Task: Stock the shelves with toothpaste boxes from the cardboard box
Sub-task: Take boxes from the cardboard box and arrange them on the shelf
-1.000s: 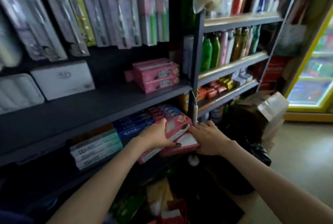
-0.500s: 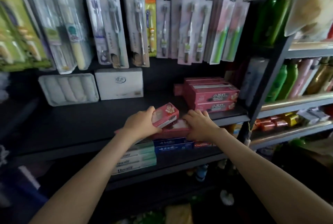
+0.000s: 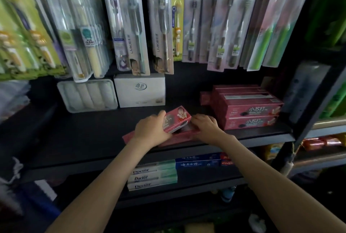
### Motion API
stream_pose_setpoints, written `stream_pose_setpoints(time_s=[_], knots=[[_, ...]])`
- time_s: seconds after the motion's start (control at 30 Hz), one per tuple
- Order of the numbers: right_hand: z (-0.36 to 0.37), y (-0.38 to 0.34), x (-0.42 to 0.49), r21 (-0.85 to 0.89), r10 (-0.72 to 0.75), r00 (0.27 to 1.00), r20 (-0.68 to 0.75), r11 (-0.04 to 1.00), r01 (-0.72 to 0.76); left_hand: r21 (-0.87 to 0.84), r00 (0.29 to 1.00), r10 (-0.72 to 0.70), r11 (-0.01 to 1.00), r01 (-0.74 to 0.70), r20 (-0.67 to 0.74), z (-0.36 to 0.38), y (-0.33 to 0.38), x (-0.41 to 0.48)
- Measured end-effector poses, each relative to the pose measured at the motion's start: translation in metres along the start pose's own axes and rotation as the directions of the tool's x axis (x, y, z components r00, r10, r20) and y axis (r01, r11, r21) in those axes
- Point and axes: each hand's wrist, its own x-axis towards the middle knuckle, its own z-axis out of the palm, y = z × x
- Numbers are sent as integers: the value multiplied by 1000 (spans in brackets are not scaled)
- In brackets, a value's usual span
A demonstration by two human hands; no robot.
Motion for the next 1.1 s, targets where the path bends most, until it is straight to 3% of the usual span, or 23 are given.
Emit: stream_pose_setpoints(time_s=[0.07,0.1,0.13,0.17,0.2,0.23,0.33,0.37,0.47,0.53,0.6,0.63,0.67,0.73,0.8,0.97,1.1], knots=[[-11,3,-8,398,90,994,-59,915,-59,42,995,69,997,-66,-66,-1,7,4],[-21,5,-15,682,143,989,-44,727,-74,68,988,111,992,-103,-111,-3,12,7],[-32,9,-22,878,164,986,-17,475,-63,103,974,160,984,-144,-160,-5,18,9],[-43,14,-29,964,157,988,-1,263,-41,145,953,218,971,-190,-212,-7,25,12],[-54,20,-37,982,150,989,-11,188,-18,193,922,282,952,-236,-265,-8,34,15],[-67,24,-44,973,148,989,-27,229,-8,233,887,340,933,-276,-311,-9,44,19],[-89,45,-59,850,188,976,-109,526,-6,323,799,463,878,-353,-384,-11,77,32],[-93,54,-60,834,201,972,-119,551,-12,344,765,498,860,-377,-408,-12,87,37],[-104,81,-67,875,293,946,-142,484,-18,324,701,535,844,-427,-472,-9,108,53],[-107,103,-72,909,381,909,-170,416,-4,231,737,452,892,-389,-503,-4,115,57],[-111,128,-79,924,454,870,-190,382,3,-87,815,225,944,-317,-534,2,123,60],[-113,138,-82,926,476,857,-198,378,4,-341,878,62,907,-248,-474,2,126,62],[-117,147,-84,925,490,847,-206,379,6,-575,936,-78,805,-144,-344,2,130,66],[-123,162,-82,917,499,835,-233,399,18,-787,981,-172,616,32,-95,10,137,82],[-127,175,-75,913,517,815,-260,406,34,-777,992,-117,628,39,-44,18,146,98],[-127,205,-52,898,592,740,-320,438,37,-767,990,-108,641,-1,-92,30,168,126],[-118,219,-35,841,606,713,-352,539,-44,-740,984,-147,672,28,-96,46,174,142]])
